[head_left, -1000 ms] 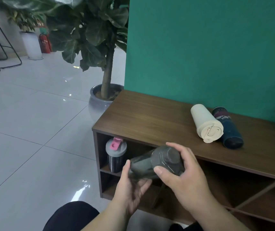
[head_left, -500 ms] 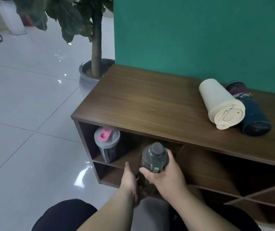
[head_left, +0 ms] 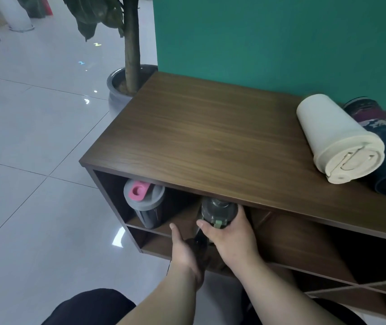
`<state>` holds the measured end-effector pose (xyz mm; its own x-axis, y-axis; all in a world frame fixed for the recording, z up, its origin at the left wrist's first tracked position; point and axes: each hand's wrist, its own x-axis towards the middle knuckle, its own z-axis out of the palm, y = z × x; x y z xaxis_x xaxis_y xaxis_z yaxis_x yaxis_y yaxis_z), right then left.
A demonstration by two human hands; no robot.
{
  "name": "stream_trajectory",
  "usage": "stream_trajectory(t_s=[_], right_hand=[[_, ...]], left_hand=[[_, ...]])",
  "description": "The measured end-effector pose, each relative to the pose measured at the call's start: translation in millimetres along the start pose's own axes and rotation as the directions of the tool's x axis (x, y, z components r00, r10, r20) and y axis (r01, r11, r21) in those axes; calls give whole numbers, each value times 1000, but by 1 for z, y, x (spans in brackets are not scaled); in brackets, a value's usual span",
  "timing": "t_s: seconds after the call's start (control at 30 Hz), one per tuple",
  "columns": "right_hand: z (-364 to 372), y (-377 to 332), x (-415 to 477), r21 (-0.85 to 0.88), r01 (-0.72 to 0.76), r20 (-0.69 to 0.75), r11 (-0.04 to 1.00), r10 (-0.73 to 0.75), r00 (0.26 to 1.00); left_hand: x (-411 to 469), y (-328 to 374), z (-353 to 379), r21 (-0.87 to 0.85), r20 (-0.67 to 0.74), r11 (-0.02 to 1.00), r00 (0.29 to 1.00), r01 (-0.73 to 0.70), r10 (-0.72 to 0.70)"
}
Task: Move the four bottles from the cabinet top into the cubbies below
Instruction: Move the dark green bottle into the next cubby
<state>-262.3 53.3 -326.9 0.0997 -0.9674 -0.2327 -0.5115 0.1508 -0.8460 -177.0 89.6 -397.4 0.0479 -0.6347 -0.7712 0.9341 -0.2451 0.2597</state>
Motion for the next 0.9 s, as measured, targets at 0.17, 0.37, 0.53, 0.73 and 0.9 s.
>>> stream_trajectory(t_s=[0.17,0.37,0.53,0.73,0.9], right_hand=[[6,-3,8,-36,-21,-5,999,21,1000],[13,-1,10,-64,-63,-17,996,62,998],[18,1,10,-73,-90,-5,993,90,996],[8,11,-18,-144,-153,113,978,170,979],[-37,10,-64,-96,-233,284,968,251,925]], left_hand=[[2,2,3,-99,29,995,1000,-7,10],[5,9,5,-186,98,982,995,25,-7],[7,10,4,-191,89,981,996,45,-29],[7,5,-9,97,-75,989,992,111,-104],[-16,-11,-19,526,-177,829,977,193,-115]])
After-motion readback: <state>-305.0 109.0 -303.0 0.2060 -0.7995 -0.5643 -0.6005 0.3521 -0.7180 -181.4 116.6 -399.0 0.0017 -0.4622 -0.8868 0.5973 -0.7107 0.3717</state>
